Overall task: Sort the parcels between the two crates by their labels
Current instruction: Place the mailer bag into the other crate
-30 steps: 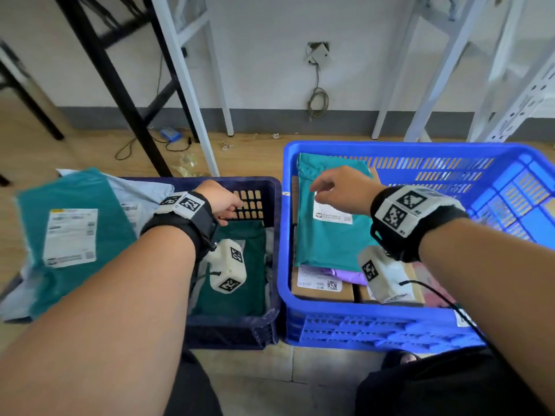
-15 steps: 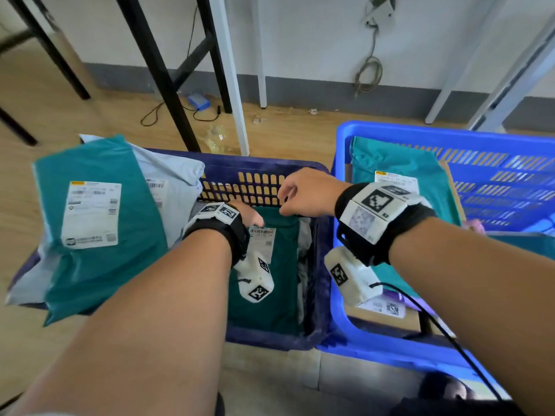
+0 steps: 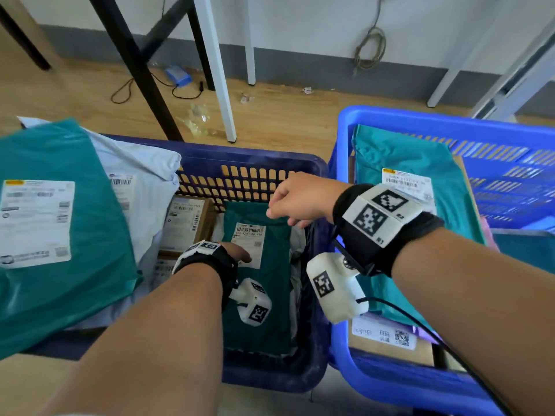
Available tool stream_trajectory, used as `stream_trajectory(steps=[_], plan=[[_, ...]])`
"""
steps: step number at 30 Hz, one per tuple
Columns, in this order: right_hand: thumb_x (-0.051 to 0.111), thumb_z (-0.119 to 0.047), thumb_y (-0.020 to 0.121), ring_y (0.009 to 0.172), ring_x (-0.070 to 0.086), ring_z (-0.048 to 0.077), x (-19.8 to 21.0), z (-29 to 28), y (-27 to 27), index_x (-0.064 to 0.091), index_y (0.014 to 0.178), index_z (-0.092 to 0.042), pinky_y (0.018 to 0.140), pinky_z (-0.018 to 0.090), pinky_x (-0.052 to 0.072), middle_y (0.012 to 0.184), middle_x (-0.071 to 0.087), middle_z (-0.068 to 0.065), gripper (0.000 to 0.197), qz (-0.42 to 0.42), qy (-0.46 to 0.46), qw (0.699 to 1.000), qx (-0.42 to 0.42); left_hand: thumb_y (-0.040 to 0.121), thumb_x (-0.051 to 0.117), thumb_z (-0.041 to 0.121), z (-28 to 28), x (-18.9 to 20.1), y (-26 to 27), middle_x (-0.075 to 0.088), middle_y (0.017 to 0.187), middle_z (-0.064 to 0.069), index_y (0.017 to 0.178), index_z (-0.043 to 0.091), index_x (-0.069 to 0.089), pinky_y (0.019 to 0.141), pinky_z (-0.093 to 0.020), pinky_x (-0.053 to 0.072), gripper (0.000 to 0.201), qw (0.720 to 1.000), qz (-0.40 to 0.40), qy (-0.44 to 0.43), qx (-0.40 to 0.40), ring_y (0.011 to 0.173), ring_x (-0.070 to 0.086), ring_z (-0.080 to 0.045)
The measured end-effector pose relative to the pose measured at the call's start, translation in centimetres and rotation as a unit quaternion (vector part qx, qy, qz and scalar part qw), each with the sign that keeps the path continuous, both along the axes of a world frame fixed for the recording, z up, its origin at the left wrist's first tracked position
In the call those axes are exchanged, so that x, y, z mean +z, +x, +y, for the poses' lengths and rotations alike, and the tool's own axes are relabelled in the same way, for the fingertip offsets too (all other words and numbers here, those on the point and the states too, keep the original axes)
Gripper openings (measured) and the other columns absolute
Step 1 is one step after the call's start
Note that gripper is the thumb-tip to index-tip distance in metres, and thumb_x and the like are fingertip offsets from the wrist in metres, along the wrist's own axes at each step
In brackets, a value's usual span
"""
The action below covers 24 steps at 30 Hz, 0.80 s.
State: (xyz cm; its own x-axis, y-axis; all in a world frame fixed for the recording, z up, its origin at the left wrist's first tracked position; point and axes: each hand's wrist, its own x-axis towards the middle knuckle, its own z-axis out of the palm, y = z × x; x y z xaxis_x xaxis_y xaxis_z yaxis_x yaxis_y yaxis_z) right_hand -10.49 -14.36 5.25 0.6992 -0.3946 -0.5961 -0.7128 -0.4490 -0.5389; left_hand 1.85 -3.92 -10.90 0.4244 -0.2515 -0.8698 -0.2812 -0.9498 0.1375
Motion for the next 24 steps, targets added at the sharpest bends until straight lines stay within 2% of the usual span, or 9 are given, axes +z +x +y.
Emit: stream_trajectory(steps=[4,8,11,14,16,17,19,21,24], plan=[[0.058,-0.027,0.094,0.102,0.067,0.024,-0.1,-0.3,0.1,0.056,0.123,-0.008,0.088,0.040,0.057,0.119,0.060,0.009,0.035,-0.003,0.014,1.000,-0.011,0.091,0.063,0.029,0.3,-1.0,0.6,0.050,0.140,-0.012,0.135,0.005,0.049,0.107,-0.036,0.039,0.052,0.999,0.006,-0.007,0.037,0.125,0.050,-0.028],[0.058,-0.026,0.093,0.101,0.068,0.024,-0.1,-0.3,-0.1,0.057,0.120,-0.008,0.088,0.041,0.056,0.118,0.062,0.012,0.033,-0.007,0.021,0.999,-0.023,0.079,0.078,0.023,0.3,-0.6,1.1,0.059,0.129,-0.016,0.129,0.003,0.054,0.104,-0.041,0.043,0.059,0.993,0.019,-0.042,0.105,0.117,0.057,-0.030],[0.058,-0.026,0.093,0.098,0.069,0.023,0.1,-0.1,-0.5,0.059,0.118,-0.008,0.088,0.040,0.057,0.116,0.064,0.012,0.031,-0.012,0.015,0.999,-0.033,0.073,0.081,0.033,0.5,0.2,1.1,0.057,0.132,-0.012,0.132,0.006,0.052,0.105,-0.040,0.043,0.071,0.995,0.017,-0.044,0.089,0.119,0.056,-0.028],[0.058,-0.026,0.093,0.097,0.069,0.021,0.6,0.2,-0.9,0.060,0.117,-0.008,0.087,0.039,0.057,0.116,0.064,0.008,0.030,-0.013,-0.001,0.999,-0.031,0.074,0.080,0.031,0.9,0.6,1.6,0.060,0.128,-0.011,0.129,0.005,0.056,0.105,-0.038,0.041,0.065,0.996,0.019,-0.059,0.065,0.115,0.057,-0.027],[0.057,-0.026,0.093,0.097,0.069,0.021,1.1,0.2,-1.3,0.059,0.120,-0.008,0.088,0.039,0.057,0.117,0.063,0.008,0.033,-0.016,-0.005,0.999,-0.038,0.072,0.080,0.031,1.2,2.1,1.3,0.059,0.130,-0.012,0.131,0.007,0.056,0.106,-0.040,0.040,0.068,0.996,0.007,-0.070,0.057,0.116,0.056,-0.030],[0.057,-0.026,0.094,0.097,0.069,0.021,1.4,0.3,-1.6,0.059,0.121,-0.007,0.089,0.039,0.056,0.117,0.064,0.010,0.034,-0.019,-0.006,0.999,-0.042,0.078,0.076,0.034,1.5,3.5,0.8,0.055,0.136,-0.011,0.134,0.007,0.053,0.108,-0.038,0.038,0.066,0.997,-0.003,-0.066,0.026,0.121,0.053,-0.030],[0.058,-0.023,0.092,0.090,0.069,0.023,2.0,0.4,-2.2,0.061,0.119,-0.005,0.090,0.039,0.055,0.114,0.066,0.012,0.033,-0.033,-0.005,0.998,-0.053,0.092,0.058,0.040,2.2,6.5,-0.1,0.043,0.146,-0.011,0.141,0.006,0.044,0.111,-0.033,0.031,0.061,0.996,-0.041,-0.065,-0.036,0.132,0.043,-0.028],[0.061,-0.020,0.090,0.081,0.063,0.023,2.7,0.5,-2.9,0.062,0.117,-0.002,0.086,0.040,0.054,0.101,0.068,0.012,0.032,-0.053,0.001,0.996,-0.064,0.098,0.048,0.040,2.9,9.4,-0.6,0.037,0.151,-0.012,0.144,0.004,0.038,0.112,-0.029,0.027,0.059,0.994,-0.048,-0.089,-0.034,0.137,0.037,-0.026],[0.059,-0.018,0.091,0.079,0.060,0.022,4.0,0.8,-4.2,0.063,0.114,-0.002,0.077,0.037,0.054,0.092,0.064,0.009,0.028,-0.072,-0.002,0.994,-0.085,0.096,0.052,0.038,3.5,12.6,-0.8,0.037,0.151,-0.010,0.145,0.005,0.037,0.111,-0.028,0.028,0.061,0.990,-0.056,-0.119,-0.048,0.137,0.037,-0.024]])
